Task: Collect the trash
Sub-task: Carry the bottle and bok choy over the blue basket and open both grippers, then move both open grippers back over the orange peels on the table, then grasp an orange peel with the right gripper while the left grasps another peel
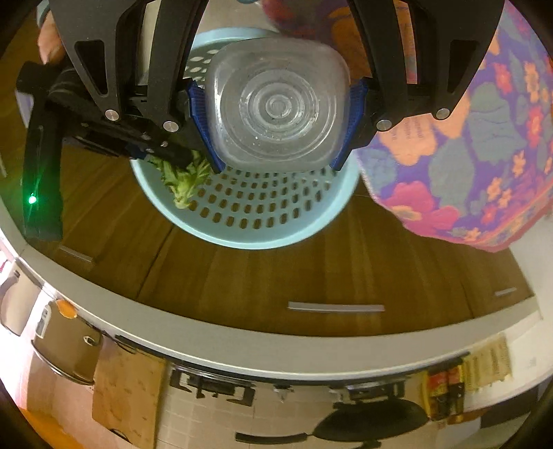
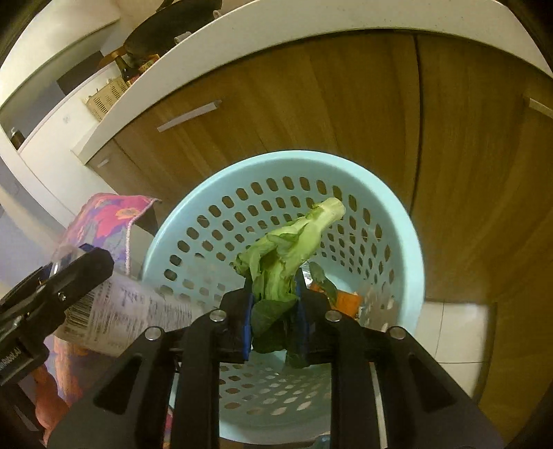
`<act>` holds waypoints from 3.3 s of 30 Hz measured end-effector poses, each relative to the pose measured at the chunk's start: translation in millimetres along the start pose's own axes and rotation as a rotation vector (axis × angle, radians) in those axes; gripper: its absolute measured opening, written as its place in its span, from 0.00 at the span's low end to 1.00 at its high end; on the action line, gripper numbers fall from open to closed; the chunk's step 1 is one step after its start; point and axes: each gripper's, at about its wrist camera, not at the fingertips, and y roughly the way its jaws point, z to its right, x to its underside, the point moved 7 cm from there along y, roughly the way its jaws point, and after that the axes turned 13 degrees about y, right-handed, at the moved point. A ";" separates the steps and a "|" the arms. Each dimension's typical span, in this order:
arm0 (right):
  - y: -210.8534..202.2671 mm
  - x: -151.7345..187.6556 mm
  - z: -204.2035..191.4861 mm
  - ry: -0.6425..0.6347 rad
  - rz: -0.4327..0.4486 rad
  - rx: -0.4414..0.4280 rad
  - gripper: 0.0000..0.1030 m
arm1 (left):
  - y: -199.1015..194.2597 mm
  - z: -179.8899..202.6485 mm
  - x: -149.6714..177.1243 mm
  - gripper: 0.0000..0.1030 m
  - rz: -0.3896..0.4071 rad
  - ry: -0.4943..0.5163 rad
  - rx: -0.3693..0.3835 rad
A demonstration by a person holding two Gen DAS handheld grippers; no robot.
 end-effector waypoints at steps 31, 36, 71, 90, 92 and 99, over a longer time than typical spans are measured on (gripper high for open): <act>-59.4 21.3 -95.5 -0.217 0.140 -0.027 0.44 | -117.6 -81.2 57.0 0.59 0.139 -0.148 -0.106; -63.2 35.0 -138.4 -0.292 0.147 -0.070 0.44 | -151.5 -116.6 76.8 0.59 0.176 -0.210 -0.167; 61.6 170.9 -423.3 -0.793 -0.256 -0.441 0.44 | -171.3 -293.2 209.0 0.38 0.095 -0.678 -0.162; 69.3 176.0 -413.1 -0.734 -0.404 -0.476 0.14 | -197.6 -278.4 227.1 0.09 0.160 -0.662 -0.140; 56.8 172.6 -398.4 -0.702 -0.418 -0.508 0.14 | -198.2 -272.0 225.7 0.09 0.156 -0.641 -0.137; 9.7 158.4 -353.4 -0.614 -0.445 -0.670 0.14 | -203.4 -236.0 214.3 0.04 0.178 -0.538 -0.089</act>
